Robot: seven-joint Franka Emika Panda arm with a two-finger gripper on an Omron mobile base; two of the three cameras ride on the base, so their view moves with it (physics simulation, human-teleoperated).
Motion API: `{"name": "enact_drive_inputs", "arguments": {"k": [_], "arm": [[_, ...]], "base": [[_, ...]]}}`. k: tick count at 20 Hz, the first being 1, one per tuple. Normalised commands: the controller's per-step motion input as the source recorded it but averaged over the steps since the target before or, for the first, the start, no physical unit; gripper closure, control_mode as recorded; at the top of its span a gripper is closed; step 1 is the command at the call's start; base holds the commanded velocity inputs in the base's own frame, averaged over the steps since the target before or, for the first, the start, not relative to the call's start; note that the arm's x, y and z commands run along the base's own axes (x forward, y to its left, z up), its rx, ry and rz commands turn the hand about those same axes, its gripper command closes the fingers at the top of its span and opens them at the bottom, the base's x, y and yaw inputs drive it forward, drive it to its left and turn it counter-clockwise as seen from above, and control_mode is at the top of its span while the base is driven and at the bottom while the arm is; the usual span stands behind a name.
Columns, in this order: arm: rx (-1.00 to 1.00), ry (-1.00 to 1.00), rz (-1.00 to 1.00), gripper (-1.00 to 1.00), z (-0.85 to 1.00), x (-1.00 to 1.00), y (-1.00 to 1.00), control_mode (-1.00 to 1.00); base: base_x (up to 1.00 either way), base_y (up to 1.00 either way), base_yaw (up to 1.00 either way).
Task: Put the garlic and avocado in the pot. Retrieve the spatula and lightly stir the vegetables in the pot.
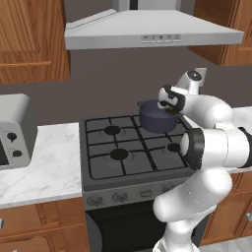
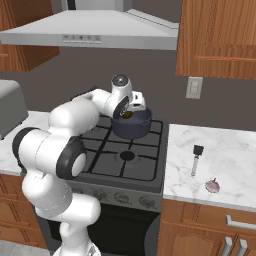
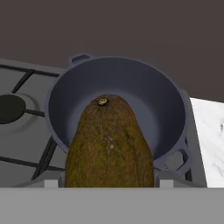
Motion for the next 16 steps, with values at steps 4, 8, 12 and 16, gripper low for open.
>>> {"name": "enact_drive_inputs", "arguments": {"k": [4,8,12,16], "arm": [[0.00,0.00,0.00,1.00,-0.14,0.37,0.00,-1.00],[0.00,0.00,0.00,1.00,-0.03,0.29,0.01,-1.00],[0.00,0.03,0.00,1.00,-0.05,0.27,0.01,-1.00],[0.00,0.10,0.00,1.00,-0.22,0.17,0.00,-1.00]], "base": [[0.00,0.00,0.00],[0.00,0.00,0.00],[0.00,0.00,0.00],[0.00,0.00,0.00]]}}
